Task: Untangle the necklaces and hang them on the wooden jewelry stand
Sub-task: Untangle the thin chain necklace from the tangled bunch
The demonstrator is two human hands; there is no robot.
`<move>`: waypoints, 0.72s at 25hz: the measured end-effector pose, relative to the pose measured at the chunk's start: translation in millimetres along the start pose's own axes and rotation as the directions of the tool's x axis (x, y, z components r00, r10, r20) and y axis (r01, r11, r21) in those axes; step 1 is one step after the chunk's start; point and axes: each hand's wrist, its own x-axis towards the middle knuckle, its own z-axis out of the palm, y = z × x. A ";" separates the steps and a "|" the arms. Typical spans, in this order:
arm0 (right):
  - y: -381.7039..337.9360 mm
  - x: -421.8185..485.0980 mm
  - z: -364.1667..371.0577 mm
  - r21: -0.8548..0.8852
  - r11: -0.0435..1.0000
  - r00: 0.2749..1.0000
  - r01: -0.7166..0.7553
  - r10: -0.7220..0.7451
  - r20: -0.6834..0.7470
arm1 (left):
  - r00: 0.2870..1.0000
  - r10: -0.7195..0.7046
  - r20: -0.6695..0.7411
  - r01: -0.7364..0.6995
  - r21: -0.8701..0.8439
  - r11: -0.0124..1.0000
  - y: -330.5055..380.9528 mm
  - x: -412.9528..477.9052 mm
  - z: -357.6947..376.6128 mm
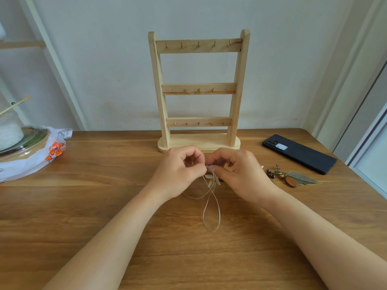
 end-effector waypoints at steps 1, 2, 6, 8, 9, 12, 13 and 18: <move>0.5 0.3 -0.2 0.019 1.000 1.000 -0.012 0.012 -0.009 | 1.000 -0.012 -0.004 0.012 -0.038 0.999 0.5 0.3 1.1; 0.8 0.0 0.1 0.038 0.999 1.000 -0.024 0.024 -0.014 | 0.999 -0.038 -0.007 0.038 -0.092 0.995 0.9 -1.0 3.5; -3.2 2.2 -0.3 0.107 0.993 0.998 -0.053 0.054 -0.012 | 0.981 -0.192 0.029 0.189 -0.385 0.903 6.5 0.5 8.0; -6.6 3.4 -4.0 0.168 0.982 0.995 -0.091 0.096 -0.021 | 0.968 -0.243 0.060 0.243 -0.450 0.859 5.0 1.9 5.9; -7.7 3.4 -7.1 0.198 0.975 0.992 -0.101 0.114 -0.054 | 0.963 -0.259 0.073 0.264 -0.452 0.852 4.4 2.6 5.0; -11.9 3.0 -14.1 0.264 0.961 0.985 -0.087 0.122 -0.120 | 0.952 -0.290 0.095 0.301 -0.446 0.843 3.6 2.2 4.3; -14.1 3.1 -14.2 0.238 0.968 0.990 -0.079 0.104 -0.097 | 0.952 -0.290 0.101 0.304 -0.443 0.843 4.4 2.1 4.0; -12.5 2.6 -8.9 0.153 0.987 0.998 -0.053 0.054 -0.007 | 0.951 -0.281 0.129 0.308 -0.459 0.833 6.9 2.1 6.4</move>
